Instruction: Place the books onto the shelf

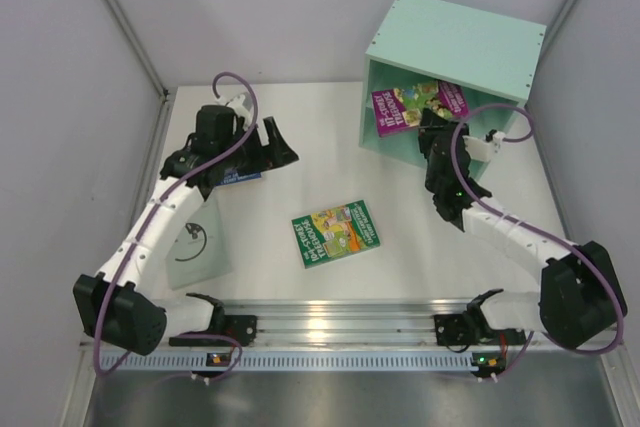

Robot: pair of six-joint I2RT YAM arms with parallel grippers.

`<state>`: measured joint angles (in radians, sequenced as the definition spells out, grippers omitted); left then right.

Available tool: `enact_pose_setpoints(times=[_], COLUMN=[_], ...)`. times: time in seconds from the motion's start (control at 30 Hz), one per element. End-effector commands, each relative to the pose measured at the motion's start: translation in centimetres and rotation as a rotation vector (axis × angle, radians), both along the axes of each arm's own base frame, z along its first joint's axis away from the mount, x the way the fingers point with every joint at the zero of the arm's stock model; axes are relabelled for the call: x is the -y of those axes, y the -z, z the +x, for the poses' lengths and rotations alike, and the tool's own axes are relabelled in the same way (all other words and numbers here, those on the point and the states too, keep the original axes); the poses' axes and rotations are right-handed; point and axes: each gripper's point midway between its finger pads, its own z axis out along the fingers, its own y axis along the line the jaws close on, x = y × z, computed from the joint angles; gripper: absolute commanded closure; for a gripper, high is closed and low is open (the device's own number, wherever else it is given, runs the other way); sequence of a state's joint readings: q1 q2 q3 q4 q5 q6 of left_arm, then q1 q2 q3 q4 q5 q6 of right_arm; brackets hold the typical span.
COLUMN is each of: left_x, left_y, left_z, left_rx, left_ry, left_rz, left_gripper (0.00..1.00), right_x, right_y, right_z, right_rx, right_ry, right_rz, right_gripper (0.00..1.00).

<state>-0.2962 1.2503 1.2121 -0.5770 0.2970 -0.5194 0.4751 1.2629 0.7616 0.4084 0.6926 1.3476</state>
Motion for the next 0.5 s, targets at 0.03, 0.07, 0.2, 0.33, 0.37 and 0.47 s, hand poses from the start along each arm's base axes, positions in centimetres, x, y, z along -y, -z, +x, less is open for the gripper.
enact_pose_setpoints(times=[0.03, 0.07, 0.2, 0.33, 0.37, 0.47], left_x=[0.3, 0.4, 0.7, 0.7, 0.7, 0.9], left_y=[0.2, 0.3, 0.0, -0.2, -0.1, -0.1], left_z=[-0.3, -0.4, -0.6, -0.8, -1.0, -1.4], left_rx=[0.017, 0.013, 0.019, 0.021, 0.018, 0.012], left_ry=[0.036, 0.037, 0.056, 0.06, 0.063, 0.071], left_rz=[-0.002, -0.005, -0.024, -0.023, -0.026, -0.037], left_gripper=[0.1, 0.1, 0.1, 0.1, 0.1, 0.1], right_x=[1.2, 1.5, 1.8, 1.6, 1.4, 0.8], right_y=[-8.2, -8.1, -7.8, -6.9, -6.6, -6.2], right_z=[0.5, 0.7, 1.8, 3.1, 3.8, 5.1], right_rx=[0.245, 0.243, 0.233, 0.219, 0.21, 0.211], right_ry=[0.104, 0.131, 0.188, 0.223, 0.232, 0.234], right_rz=[0.162, 0.165, 0.179, 0.209, 0.207, 0.22], right_gripper=[1.0, 1.0, 1.0, 1.0, 1.0, 1.0])
